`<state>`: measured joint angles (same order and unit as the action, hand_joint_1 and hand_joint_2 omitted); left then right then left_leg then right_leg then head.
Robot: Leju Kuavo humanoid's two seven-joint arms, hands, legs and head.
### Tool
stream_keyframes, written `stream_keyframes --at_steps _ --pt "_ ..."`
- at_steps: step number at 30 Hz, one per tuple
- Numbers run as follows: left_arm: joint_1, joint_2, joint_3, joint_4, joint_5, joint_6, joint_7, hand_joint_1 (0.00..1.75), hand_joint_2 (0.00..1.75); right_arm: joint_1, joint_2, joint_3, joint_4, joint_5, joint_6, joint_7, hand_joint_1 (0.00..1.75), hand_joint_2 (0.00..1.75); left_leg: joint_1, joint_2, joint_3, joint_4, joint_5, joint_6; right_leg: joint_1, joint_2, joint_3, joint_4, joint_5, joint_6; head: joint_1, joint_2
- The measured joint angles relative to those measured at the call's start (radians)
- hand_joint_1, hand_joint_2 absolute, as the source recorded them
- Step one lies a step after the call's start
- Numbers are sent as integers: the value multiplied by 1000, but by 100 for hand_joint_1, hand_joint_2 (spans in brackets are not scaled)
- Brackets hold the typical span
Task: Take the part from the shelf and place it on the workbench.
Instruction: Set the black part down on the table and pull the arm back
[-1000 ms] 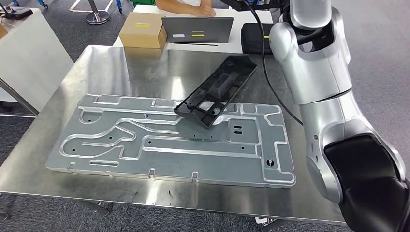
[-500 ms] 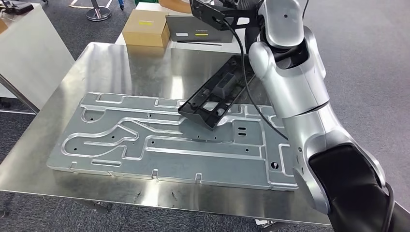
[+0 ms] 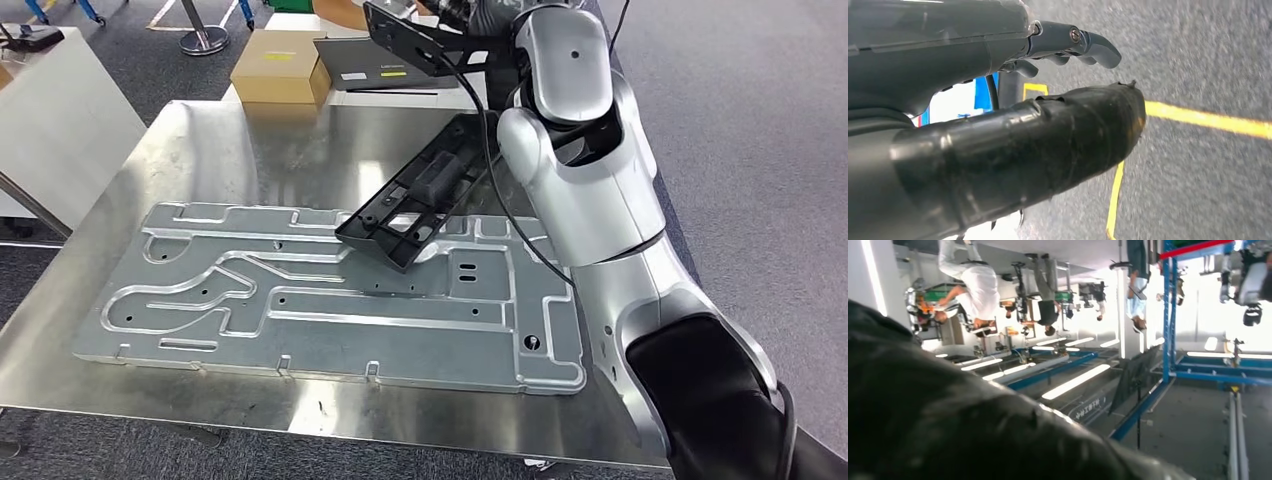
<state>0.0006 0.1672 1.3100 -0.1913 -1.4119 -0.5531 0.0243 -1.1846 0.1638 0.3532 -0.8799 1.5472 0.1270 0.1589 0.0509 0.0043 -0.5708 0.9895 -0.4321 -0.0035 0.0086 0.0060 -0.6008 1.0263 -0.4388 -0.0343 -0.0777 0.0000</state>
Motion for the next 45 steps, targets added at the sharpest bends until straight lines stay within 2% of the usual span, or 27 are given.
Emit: stream_keyframes --at_steps 4,7,10,12,13,15,16,17,18,20,21,22,24,26,27,28,29,31,33,34,36,37,39,41,42,43,45 --pt "2 -18 -6 -25 -41 52 -2 0 0 36 0 12 -82 1 27 -17 0 0 1 0 3 -6 3 -24 -1 -1 1 -3 3 0 0 0" --pt "3 -37 -15 -49 -66 73 -9 0 0 61 -6 17 -156 -4 48 -29 0 0 9 6 29 -58 35 -8 -1 -1 7 -7 -5 14 2 0" --pt "5 -60 -25 -79 -80 79 -16 0 0 82 -23 17 -217 -13 62 -37 0 0 21 15 41 -97 58 -6 -18 -1 -44 121 -90 42 5 0" --pt "6 -73 -33 -92 -82 79 -19 0 0 103 -34 18 -246 -15 67 -38 0 0 32 18 32 -90 59 -16 -38 -2 -76 200 -115 65 5 0" --pt "6 -80 -35 -97 -82 79 -19 0 0 111 -40 18 -257 -15 68 -39 0 0 41 19 24 -82 58 -25 -49 -3 -68 191 -101 79 5 0" --pt "8 -87 -38 -106 -82 79 -20 0 0 119 -47 19 -275 -15 69 -39 0 0 61 20 5 -55 51 -53 -70 -9 -12 92 -55 111 5 0" --pt "9 -90 -38 -111 -82 79 -20 0 0 121 -51 20 -283 -16 69 -40 0 0 69 20 -6 -41 47 -68 -72 -7 9 54 -38 121 7 0" --pt "10 -90 -38 -116 -82 79 -20 0 0 123 -53 21 -290 -16 69 -40 0 0 72 18 -13 -27 44 -82 -73 -4 18 37 -32 119 8 0" --pt "10 -91 -38 -121 -82 79 -21 0 0 126 -55 22 -296 -16 69 -41 0 0 73 16 -17 -18 43 -93 -69 2 14 42 -38 107 8 0" --pt "12 -95 -38 -126 -82 79 -21 0 0 128 -58 24 -305 -16 69 -41 0 0 78 11 -18 -22 51 -108 -60 10 3 52 -37 68 8 0" --pt "14 -97 -39 -128 -82 79 -21 0 0 129 -58 25 -309 -16 69 -40 0 0 82 11 -19 -24 48 -110 -57 9 0 46 -33 50 7 0" --pt "15 -100 -39 -130 -82 78 -22 0 0 129 -58 25 -313 -17 70 -41 0 0 83 11 -27 -12 30 -107 -53 9 -3 37 -23 35 7 0" --pt "15 -105 -39 -135 -83 74 -25 0 0 129 -58 27 -320 -19 70 -47 0 0 73 9 -67 90 -59 -84 -46 5 -12 18 2 8 7 0" --pt "16 -106 -39 -144 -84 69 -30 0 0 132 -60 29 -328 -23 71 -54 0 0 48 6 -116 239 -147 -62 -33 4 -30 9 24 -4 6 0" --pt "17 -107 -39 -150 -85 65 -32 0 0 135 -61 29 -332 -25 72 -56 0 0 37 4 -125 286 -164 -53 -27 4 -42 8 34 -6 6 0" --pt "17 -109 -39 -156 -85 60 -35 0 0 138 -64 29 -336 -26 72 -57 0 0 27 4 -115 298 -160 -43 -21 4 -53 9 43 -7 6 0" --pt "17 -112 -39 -163 -86 53 -38 0 0 141 -67 29 -342 -27 73 -58 0 0 20 4 -85 273 -141 -32 -17 5 -65 9 52 -5 6 0" --pt "16 -119 -39 -180 -88 37 -43 0 0 144 -74 29 -354 -30 74 -59 0 0 9 3 15 146 -109 -15 -11 6 -84 12 69 3 6 0" --pt "16 -126 -39 -197 -90 24 -47 0 0 144 -83 29 -367 -33 73 -60 0 0 1 -1 79 48 -105 -13 -7 7 -92 15 84 17 8 0" --pt "17 -129 -39 -203 -91 19 -48 0 0 145 -87 29 -373 -34 73 -61 0 0 -4 -4 87 30 -107 -15 -5 7 -93 13 92 25 10 0" --pt "20 -134 -39 -212 -92 13 -49 0 0 153 -98 29 -378 -35 72 -63 0 0 -7 -4 71 28 -93 -9 -10 7 -96 10 104 37 11 0" --pt "22 -136 -39 -216 -93 11 -49 0 0 159 -104 29 -381 -35 72 -63 0 0 -8 -2 63 29 -83 -3 -12 5 -102 17 91 42 12 0" --pt "24 -137 -39 -224 -93 9 -47 0 0 173 -116 29 -388 -36 71 -63 0 0 -10 3 40 27 -60 12 -16 1 -126 86 8 49 12 0" --pt "27 -138 -39 -232 -93 6 -45 0 0 184 -125 29 -396 -36 71 -63 0 0 -17 5 10 29 -36 21 -16 -1 -155 216 -95 52 12 0" --pt "28 -138 -39 -235 -93 3 -45 0 0 191 -130 29 -398 -36 71 -63 0 0 -21 6 -6 30 -24 23 -15 -1 -159 270 -119 52 12 0" --pt "28 -139 -39 -238 -93 0 -45 0 0 198 -134 29 -400 -37 71 -63 0 0 -26 6 -20 30 -14 25 -13 -1 -149 296 -119 48 12 0" --pt "29 -141 -39 -245 -93 -6 -46 0 0 206 -141 29 -404 -38 71 -63 0 0 -36 6 -40 32 2 28 -4 -1 -77 242 -78 31 12 0"
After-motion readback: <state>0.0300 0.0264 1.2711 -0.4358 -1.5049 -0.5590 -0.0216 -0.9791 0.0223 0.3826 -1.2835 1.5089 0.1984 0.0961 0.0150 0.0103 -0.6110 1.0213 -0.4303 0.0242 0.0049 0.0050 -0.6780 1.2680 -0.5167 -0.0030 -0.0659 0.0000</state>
